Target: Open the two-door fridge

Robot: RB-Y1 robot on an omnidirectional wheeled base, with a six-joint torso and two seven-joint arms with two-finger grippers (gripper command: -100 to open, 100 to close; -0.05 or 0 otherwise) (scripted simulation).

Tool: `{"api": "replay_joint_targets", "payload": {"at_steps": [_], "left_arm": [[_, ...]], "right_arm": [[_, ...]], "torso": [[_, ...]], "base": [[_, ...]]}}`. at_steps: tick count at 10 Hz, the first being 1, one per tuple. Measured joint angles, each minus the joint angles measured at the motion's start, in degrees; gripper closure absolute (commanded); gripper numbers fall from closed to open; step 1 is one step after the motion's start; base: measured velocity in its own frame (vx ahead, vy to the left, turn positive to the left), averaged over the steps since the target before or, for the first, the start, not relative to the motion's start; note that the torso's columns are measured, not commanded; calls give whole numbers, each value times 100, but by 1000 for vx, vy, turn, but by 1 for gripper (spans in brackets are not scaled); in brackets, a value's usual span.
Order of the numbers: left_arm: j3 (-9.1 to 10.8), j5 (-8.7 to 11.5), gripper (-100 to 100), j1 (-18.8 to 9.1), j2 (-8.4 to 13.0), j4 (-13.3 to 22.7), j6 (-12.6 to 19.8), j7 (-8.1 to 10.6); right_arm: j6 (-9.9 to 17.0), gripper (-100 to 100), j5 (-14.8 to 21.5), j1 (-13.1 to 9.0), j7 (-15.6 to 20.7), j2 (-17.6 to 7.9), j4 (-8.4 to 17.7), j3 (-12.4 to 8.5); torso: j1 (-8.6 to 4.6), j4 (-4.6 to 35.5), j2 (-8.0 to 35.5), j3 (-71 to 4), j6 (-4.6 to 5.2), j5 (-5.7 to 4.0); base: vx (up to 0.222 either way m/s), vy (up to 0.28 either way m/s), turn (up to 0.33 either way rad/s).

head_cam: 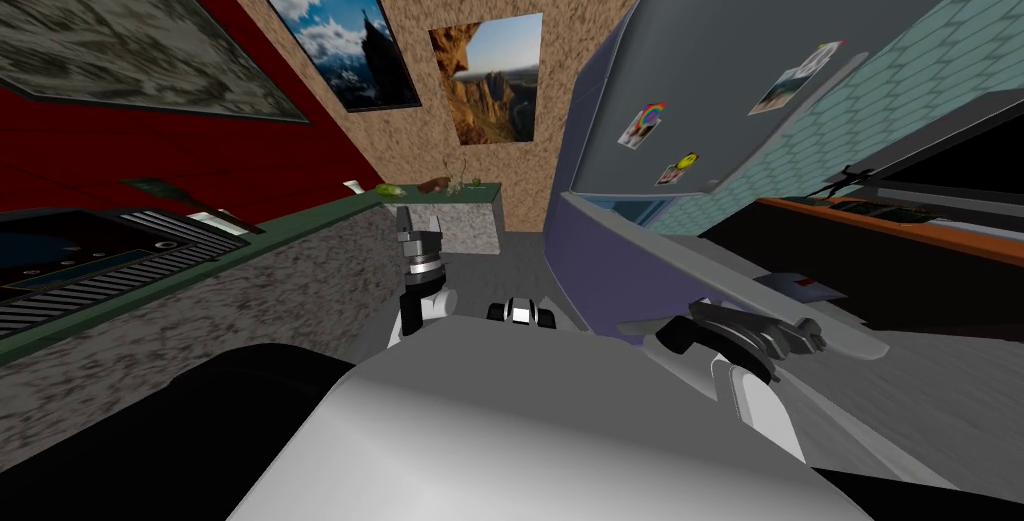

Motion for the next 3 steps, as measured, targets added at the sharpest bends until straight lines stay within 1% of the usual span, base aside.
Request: {"api": "replay_joint_targets", "payload": {"at_steps": [3], "left_arm": [[0, 0, 0, 0, 0, 0, 0, 0]], "right_arm": [[0, 0, 0, 0, 0, 0, 0, 1]], "torso": [[-3, -1, -2, -1, -1, -1]], "base": [[0, 0, 0]]}}
